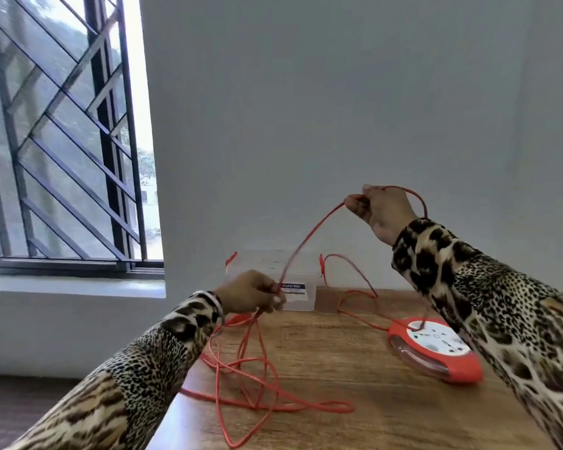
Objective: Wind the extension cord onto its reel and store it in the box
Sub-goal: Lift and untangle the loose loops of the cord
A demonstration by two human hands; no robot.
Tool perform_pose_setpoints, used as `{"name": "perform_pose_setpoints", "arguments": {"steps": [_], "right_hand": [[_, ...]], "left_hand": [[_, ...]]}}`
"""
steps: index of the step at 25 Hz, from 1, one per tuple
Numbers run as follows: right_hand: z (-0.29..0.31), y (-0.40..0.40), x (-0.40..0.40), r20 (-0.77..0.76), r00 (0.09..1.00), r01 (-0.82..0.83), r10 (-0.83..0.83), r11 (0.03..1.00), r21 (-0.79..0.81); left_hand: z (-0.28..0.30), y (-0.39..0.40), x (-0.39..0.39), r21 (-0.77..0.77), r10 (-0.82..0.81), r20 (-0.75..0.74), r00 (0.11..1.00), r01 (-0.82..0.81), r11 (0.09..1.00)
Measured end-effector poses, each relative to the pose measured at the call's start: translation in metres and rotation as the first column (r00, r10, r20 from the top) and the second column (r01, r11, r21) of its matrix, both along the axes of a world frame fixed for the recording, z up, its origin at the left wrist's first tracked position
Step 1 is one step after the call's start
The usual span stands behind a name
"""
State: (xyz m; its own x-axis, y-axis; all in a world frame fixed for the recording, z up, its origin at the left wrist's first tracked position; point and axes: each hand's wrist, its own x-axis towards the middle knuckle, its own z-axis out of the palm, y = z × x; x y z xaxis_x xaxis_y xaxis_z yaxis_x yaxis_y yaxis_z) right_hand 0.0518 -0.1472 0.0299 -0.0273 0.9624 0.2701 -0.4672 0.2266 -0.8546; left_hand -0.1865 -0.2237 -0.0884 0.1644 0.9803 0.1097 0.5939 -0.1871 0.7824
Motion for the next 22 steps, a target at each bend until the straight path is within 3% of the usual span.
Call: {"name": "perform_pose_setpoints", "arguments": {"steps": [2, 3, 6, 9, 10, 11, 12, 13, 14, 15, 16, 18, 19, 22], "right_hand": [[-0.016, 0.002, 0.002, 0.176, 0.976, -0.108, 0.125, 0.989, -0.101], [-0.028, 0.0, -0.001, 0.332, 0.914, -0.191, 0.233, 0.97, -0.153], [-0.067, -0.017, -0.027, 0.673, 0.57, -0.413, 0.471, 0.873, -0.26], [-0.085, -0.032, -0.056, 0.786, 0.277, -0.57, 0.552, 0.753, -0.329], [-0.084, -0.035, -0.062, 0.805, 0.225, -0.601, 0.549, 0.728, -0.329], [-0.08, -0.037, -0.065, 0.806, 0.244, -0.607, 0.54, 0.733, -0.307], [-0.074, -0.037, -0.066, 0.787, 0.329, -0.59, 0.522, 0.764, -0.26], [-0.066, -0.037, -0.067, 0.746, 0.456, -0.554, 0.486, 0.81, -0.19], [-0.056, -0.035, -0.065, 0.676, 0.591, -0.505, 0.44, 0.856, -0.115], [-0.047, -0.032, -0.063, 0.586, 0.709, -0.448, 0.393, 0.892, -0.057], [-0.038, -0.029, -0.059, 0.495, 0.793, -0.395, 0.355, 0.918, -0.027], [-0.026, -0.024, -0.054, 0.377, 0.878, -0.308, 0.295, 0.951, -0.027], [-0.024, -0.023, -0.052, 0.349, 0.896, -0.279, 0.275, 0.96, -0.042], [-0.031, -0.019, -0.047, 0.337, 0.914, -0.216, 0.226, 0.974, -0.068]], "left_hand": [[0.015, -0.001, 0.001, 0.058, 0.103, 0.252, 0.962, -0.121, 0.991], [0.026, -0.001, 0.002, 0.092, 0.139, 0.344, 0.929, -0.181, 0.979], [0.056, -0.002, 0.013, 0.112, 0.161, 0.478, 0.864, -0.242, 0.964], [0.072, -0.004, 0.024, 0.114, 0.162, 0.683, 0.712, -0.323, 0.939], [0.075, -0.004, 0.024, 0.128, 0.145, 0.758, 0.636, -0.363, 0.923], [0.075, -0.004, 0.022, 0.135, 0.122, 0.806, 0.579, -0.38, 0.915], [0.074, -0.006, 0.02, 0.133, 0.11, 0.804, 0.584, -0.357, 0.925], [0.068, -0.009, 0.017, 0.12, 0.108, 0.739, 0.665, -0.288, 0.95], [0.056, -0.013, 0.015, 0.078, 0.095, 0.605, 0.79, -0.178, 0.981], [0.041, -0.018, 0.015, 0.008, 0.042, 0.397, 0.917, -0.05, 0.999], [0.023, -0.022, 0.017, -0.064, -0.059, 0.139, 0.989, 0.069, 0.996], [-0.015, -0.026, 0.019, -0.135, -0.234, -0.293, 0.927, 0.202, 0.97], [-0.029, -0.025, 0.019, -0.113, -0.236, -0.412, 0.88, 0.208, 0.972], [-0.036, -0.022, 0.012, 0.011, -0.124, -0.47, 0.874, 0.146, 0.989]]}}
